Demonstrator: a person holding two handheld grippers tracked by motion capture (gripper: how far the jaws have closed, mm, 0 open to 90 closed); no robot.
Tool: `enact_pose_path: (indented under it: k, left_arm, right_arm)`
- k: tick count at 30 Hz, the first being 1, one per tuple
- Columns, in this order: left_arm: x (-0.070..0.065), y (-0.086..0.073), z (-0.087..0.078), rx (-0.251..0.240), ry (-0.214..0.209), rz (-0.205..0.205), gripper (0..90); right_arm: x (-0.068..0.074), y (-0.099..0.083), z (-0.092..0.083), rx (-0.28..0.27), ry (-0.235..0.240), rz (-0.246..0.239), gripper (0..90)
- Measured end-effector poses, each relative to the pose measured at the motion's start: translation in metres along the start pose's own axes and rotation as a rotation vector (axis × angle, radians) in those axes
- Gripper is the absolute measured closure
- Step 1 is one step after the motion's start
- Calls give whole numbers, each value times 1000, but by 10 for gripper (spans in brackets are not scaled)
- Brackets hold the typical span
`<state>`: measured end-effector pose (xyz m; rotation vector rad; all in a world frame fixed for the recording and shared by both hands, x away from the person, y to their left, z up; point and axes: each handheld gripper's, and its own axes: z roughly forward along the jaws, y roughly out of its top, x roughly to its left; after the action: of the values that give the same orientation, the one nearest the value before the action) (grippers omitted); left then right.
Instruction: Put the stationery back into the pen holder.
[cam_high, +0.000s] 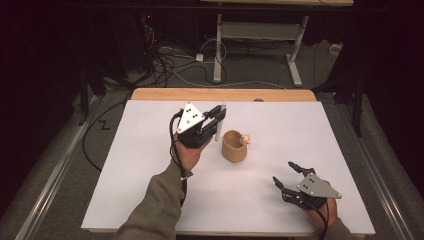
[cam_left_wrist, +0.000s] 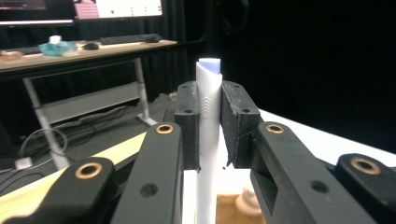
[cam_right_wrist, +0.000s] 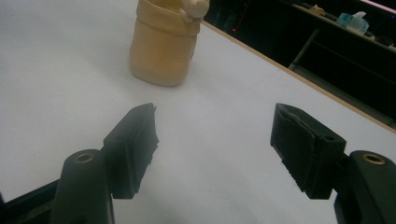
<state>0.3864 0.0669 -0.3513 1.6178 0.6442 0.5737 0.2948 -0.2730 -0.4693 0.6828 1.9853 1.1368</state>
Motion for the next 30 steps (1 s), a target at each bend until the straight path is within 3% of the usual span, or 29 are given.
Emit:
enact_pose_path:
  k: [15,30]
  left_arm:
    - [-15,-2,35,-5,-93,1,759]
    - [-9,-15,52,34,-110,-24,758]
  right_arm:
    - [-1,1,-2,-14,1,-3,321]
    - [-1,1,-3,-22,11,-7,321]
